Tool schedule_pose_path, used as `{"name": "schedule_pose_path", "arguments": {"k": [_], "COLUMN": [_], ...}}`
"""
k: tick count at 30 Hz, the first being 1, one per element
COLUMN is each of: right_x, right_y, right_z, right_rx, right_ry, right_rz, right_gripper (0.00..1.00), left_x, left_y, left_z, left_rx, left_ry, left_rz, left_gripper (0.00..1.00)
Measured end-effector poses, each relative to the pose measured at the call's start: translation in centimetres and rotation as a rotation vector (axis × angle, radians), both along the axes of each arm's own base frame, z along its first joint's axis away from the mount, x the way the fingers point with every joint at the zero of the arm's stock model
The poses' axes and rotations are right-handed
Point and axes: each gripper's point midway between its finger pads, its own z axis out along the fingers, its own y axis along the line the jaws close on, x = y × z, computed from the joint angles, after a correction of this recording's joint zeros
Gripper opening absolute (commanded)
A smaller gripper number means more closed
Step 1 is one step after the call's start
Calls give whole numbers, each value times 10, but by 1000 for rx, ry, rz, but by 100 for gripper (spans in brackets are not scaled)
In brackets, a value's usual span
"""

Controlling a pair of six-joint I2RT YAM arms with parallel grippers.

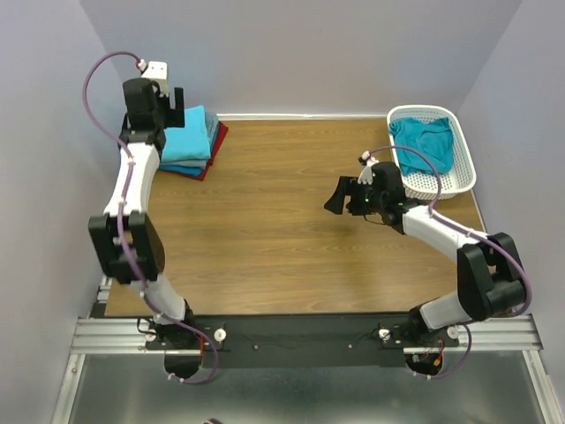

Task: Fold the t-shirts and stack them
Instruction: Reset both grippers

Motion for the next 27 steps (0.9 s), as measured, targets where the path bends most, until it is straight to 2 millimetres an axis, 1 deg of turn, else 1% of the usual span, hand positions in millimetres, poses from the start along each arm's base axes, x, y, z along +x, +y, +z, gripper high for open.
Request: {"name": "schedule_pose_path", "arguments": {"k": [1, 2, 3, 4, 5, 6, 7, 8, 9, 10, 11, 13, 15, 18, 20, 24, 27], "right_x": [1, 2, 3, 3, 4, 4, 5, 5, 6, 6, 6, 6, 6, 6, 6, 7, 8], "right_y": [-1, -3, -5, -7, -10, -13, -16, -19, -22, -25, -29, -35, -40, -50, -56, -68, -76], "right_z": [5, 10, 17, 21, 27, 33, 39, 43, 48, 50, 54, 57, 58, 57, 56, 54, 55], "right_rx": [-2, -4, -6, -8, -14, -20, -25, -33, -41, -47, -58, -72, -87, -117, -136, -181, -203], "right_ry": [-16, -36, -58, -73, -97, -121, -144, -162, -182, -194, -211, -229, -239, -253, -261, -274, -287], "right_rz": [-6, -12, -23, -29, -41, -52, -65, -74, -89, -98, -115, -136, -157, -199, -223, -271, -303], "right_gripper": [90, 90, 90, 90, 90, 90, 90, 90, 90, 91, 91, 91, 91, 91, 91, 91, 91], "left_x": [-12, -33, -46, -63, -78, -93, -107, -115, -126, -136, -142, -159, -174, -188, -192, -198, -201], "left_y": [-9, -27, -40, -64, -81, -105, -128, -141, -153, -160, -163, -170, -177, -187, -192, -195, -195], "left_z": [12, 22, 36, 52, 57, 63, 65, 64, 59, 48, 42, 14, -6, -16, -17, -21, -22], "left_rx": [-13, -44, -57, -77, -93, -122, -145, -167, -191, -213, -226, -262, -292, -324, -343, -364, -371], "left_ry": [-44, -95, -145, -223, -264, -307, -335, -355, -362, -355, -352, -317, -286, -269, -269, -261, -258], "left_rz": [-2, -6, -21, -48, -73, -115, -160, -183, -202, -210, -211, -212, -223, -250, -262, -266, -268], "left_gripper": [98, 98, 98, 98, 98, 98, 98, 98, 98, 98, 98, 98, 98, 98, 98, 98, 98]}}
